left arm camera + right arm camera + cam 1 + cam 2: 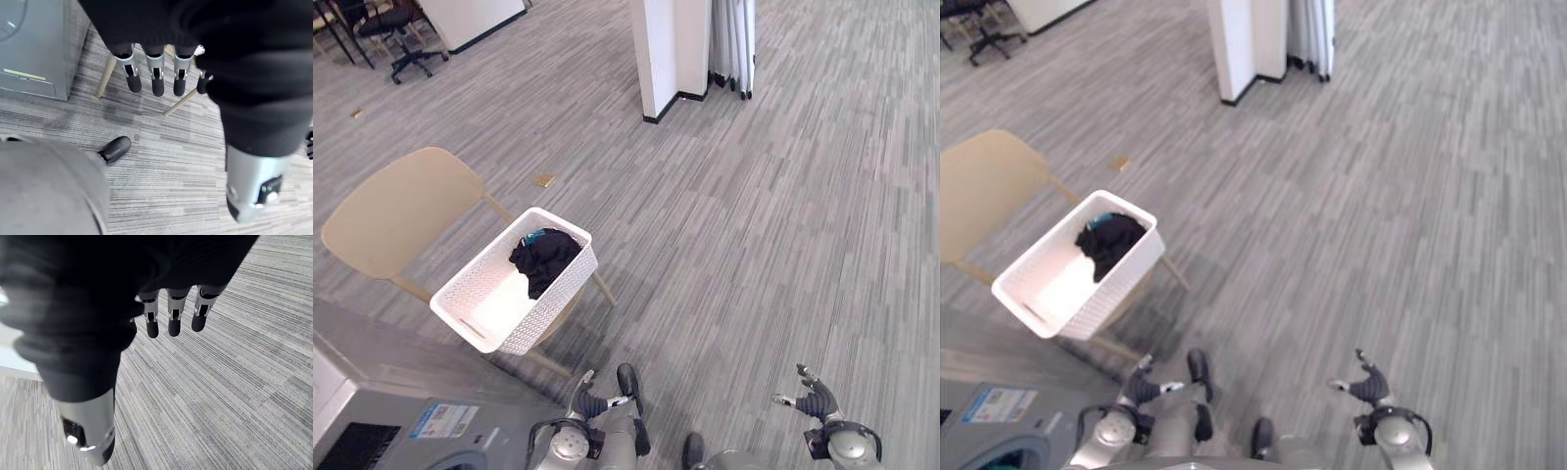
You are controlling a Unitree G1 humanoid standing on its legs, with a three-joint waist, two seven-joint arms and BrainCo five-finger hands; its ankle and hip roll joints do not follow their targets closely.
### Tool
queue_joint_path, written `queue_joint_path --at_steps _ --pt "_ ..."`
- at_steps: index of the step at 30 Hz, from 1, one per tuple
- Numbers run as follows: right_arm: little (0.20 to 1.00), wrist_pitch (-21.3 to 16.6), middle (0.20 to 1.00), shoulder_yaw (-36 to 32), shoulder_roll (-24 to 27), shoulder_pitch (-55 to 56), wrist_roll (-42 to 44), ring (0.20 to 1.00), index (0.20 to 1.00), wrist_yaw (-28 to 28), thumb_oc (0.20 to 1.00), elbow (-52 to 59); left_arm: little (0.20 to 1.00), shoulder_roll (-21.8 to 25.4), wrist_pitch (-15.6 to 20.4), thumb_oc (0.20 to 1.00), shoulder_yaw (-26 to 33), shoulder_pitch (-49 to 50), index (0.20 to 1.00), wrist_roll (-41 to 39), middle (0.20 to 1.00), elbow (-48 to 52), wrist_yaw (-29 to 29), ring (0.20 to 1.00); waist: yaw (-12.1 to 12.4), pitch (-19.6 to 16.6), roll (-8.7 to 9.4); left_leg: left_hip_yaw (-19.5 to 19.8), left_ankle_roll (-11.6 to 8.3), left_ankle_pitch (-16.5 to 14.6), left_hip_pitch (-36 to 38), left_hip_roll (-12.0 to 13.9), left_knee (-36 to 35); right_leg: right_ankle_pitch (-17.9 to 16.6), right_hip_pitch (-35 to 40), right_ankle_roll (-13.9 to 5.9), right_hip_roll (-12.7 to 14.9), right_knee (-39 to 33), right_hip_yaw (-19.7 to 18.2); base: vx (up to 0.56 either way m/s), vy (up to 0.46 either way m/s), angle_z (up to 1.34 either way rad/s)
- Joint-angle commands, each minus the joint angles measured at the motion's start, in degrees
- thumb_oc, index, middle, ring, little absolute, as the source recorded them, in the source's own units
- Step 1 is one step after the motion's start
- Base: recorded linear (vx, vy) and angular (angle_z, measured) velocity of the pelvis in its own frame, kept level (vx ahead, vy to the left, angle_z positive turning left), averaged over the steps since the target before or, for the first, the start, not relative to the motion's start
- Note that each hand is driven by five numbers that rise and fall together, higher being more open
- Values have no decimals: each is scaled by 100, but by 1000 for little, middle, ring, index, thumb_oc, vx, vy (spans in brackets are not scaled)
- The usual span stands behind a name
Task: Grab the laundry basket,head to the washer,open it,put in the laundry and shut it.
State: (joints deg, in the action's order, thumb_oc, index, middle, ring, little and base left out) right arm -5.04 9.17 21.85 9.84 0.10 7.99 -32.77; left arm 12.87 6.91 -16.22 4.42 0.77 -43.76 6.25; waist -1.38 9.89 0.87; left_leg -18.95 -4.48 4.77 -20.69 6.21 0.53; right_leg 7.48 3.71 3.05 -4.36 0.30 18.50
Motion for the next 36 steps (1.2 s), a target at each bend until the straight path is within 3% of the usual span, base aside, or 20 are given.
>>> queue_joint_path --at_steps 1,6,7,8,9,10,12,15,16,17,20,23,25,26,27,28,29,30,34,36 --pt "1000 -226 1000 -170 78 -103 -26 1000 1000 84 1000 460 1000 246 173 1000 43 -90 1000 -33 1000 363 51 1000 -13 -45 -72 -258 -50 214 800 12 -273 367 424 -865 522 73 -547 426 125 7" --pt "1000 -205 1000 -32 -59 -216 -89 1000 1000 15 1000 337 1000 345 171 1000 117 -11 1000 -140 1000 433 67 1000 131 -243 248 -483 167 -54 782 -133 260 431 540 -1041 841 494 -419 372 154 21" --pt "1000 -196 1000 -22 -74 -254 -101 1000 1000 3 1000 343 1000 384 168 1000 141 -13 1000 -166 1000 472 59 1000 161 -261 304 -512 244 -161 825 -181 275 348 467 -1137 945 773 -368 224 177 23" --pt "1000 -223 1000 8 -126 -332 -73 1000 1000 -13 1000 380 1000 467 184 1000 180 -34 1000 -223 1000 521 96 1000 188 -234 359 -541 384 -371 926 -268 324 -9 198 -1324 1159 1609 -267 225 187 31" --pt "1000 -224 1000 10 -135 -339 -73 1000 1000 -12 1000 375 1000 476 182 1000 184 -37 1000 -226 1000 524 95 1000 191 -246 379 -554 403 -392 908 -290 334 23 151 -1347 1195 1675 -281 264 216 29" --pt "1000 -241 1000 55 -198 -396 -55 1000 1000 -25 1000 420 1000 528 166 1000 206 -121 1000 -232 1000 506 164 1000 149 -144 344 -472 493 -541 1134 -377 309 -184 -348 -1402 1295 2289 -255 114 93 41" --pt "1000 -247 1000 64 -216 -406 -67 1000 1000 -31 1000 472 1000 536 172 1000 226 -159 1000 -200 1000 486 199 1000 108 -113 294 -364 516 -603 1267 -435 252 -72 -553 -1341 1266 2337 -268 145 54 57" --pt "1000 -254 1000 105 -189 -425 -29 1000 1000 -19 1000 502 1000 464 183 1000 199 -255 1000 -185 1000 342 244 1000 -52 72 93 135 495 -524 1538 -522 37 59 -1137 -1053 813 1747 -602 193 -6 92" --pt "1000 -254 1000 104 -188 -428 -29 1000 1000 -19 1000 502 1000 462 183 1000 199 -258 1000 -185 1000 341 245 1000 -51 58 81 136 492 -516 1516 -508 39 32 -1145 -1046 797 1717 -598 255 -62 102" --pt "1000 -228 1000 78 -156 -408 5 1000 1000 14 1000 476 1000 401 166 1000 165 -315 1000 -140 1000 191 228 1000 -188 136 66 526 473 -573 1653 -662 -42 -111 -1407 -1037 560 1154 -1184 122 -53 127" --pt "1000 -210 1000 67 -132 -359 12 1000 1000 7 1000 467 1000 340 149 1000 144 -354 1000 -95 1000 -2 197 1000 -253 160 76 858 456 -657 1716 -793 7 -313 -1554 -1055 454 916 -1481 173 -88 177" --pt "1000 -274 1000 -23 -75 -292 13 1000 1000 -20 1000 421 1000 250 169 1000 198 -244 1000 -160 1000 -73 139 1000 -181 94 80 1172 365 -899 1559 -994 509 -443 -1148 -957 608 464 -1272 170 -167 181" --pt "1000 -284 1000 -35 -11 -347 37 1000 1000 3 1000 384 1000 255 144 1000 246 -190 1000 -281 1000 -22 144 1000 -169 202 112 862 242 -1008 1310 -839 1079 -389 -971 -921 757 417 -971 51 -77 144" --pt "1000 -217 1000 -53 21 -344 38 1000 1000 42 1000 337 1000 299 98 1000 308 -122 1000 -326 1000 55 135 1000 -176 192 109 121 276 -928 1113 -357 1146 -297 -779 -911 883 307 -537 154 0 178" --pt "1000 -201 1000 -54 20 -333 33 1000 1000 53 1000 299 1000 320 84 1000 331 -83 1000 -310 1000 52 116 1000 -154 159 91 57 223 -931 1146 -229 1036 -203 -664 -941 881 285 -462 153 39 169" --pt "1000 -188 1000 -49 13 -318 32 1000 1000 46 1000 269 1000 347 71 1000 355 -45 1000 -291 1000 65 92 1000 -157 137 115 -32 225 -694 1084 -130 883 -241 -660 -901 912 273 -335 325 100 106" --pt "1000 -165 1000 -43 13 -301 18 1000 1000 41 1000 222 1000 382 46 1000 407 -8 1000 -273 1000 44 79 1000 -132 80 144 -41 63 -485 1053 126 631 -56 -491 -930 965 263 -208 211 65 71" --pt "1000 -166 1000 -40 11 -301 17 1000 1000 41 1000 220 1000 383 45 1000 409 -5 1000 -273 1000 45 79 1000 -143 85 148 -31 57 -478 1061 121 624 -48 -481 -928 967 265 -198 280 105 42" --pt "1000 -141 1000 -48 75 -257 -47 1000 1000 34 1000 292 1000 440 -9 1000 481 58 1000 -234 1000 10 78 1000 -107 61 178 -169 -172 18 883 655 340 209 -214 -918 1109 411 76 237 136 22" --pt "1000 -146 1000 -74 118 -249 -139 1000 1000 2 1000 405 1000 464 -22 1000 538 111 1000 -232 1000 -9 48 1000 -105 -8 77 -285 -244 139 1013 746 174 335 -35 -994 1189 549 202 298 237 22"
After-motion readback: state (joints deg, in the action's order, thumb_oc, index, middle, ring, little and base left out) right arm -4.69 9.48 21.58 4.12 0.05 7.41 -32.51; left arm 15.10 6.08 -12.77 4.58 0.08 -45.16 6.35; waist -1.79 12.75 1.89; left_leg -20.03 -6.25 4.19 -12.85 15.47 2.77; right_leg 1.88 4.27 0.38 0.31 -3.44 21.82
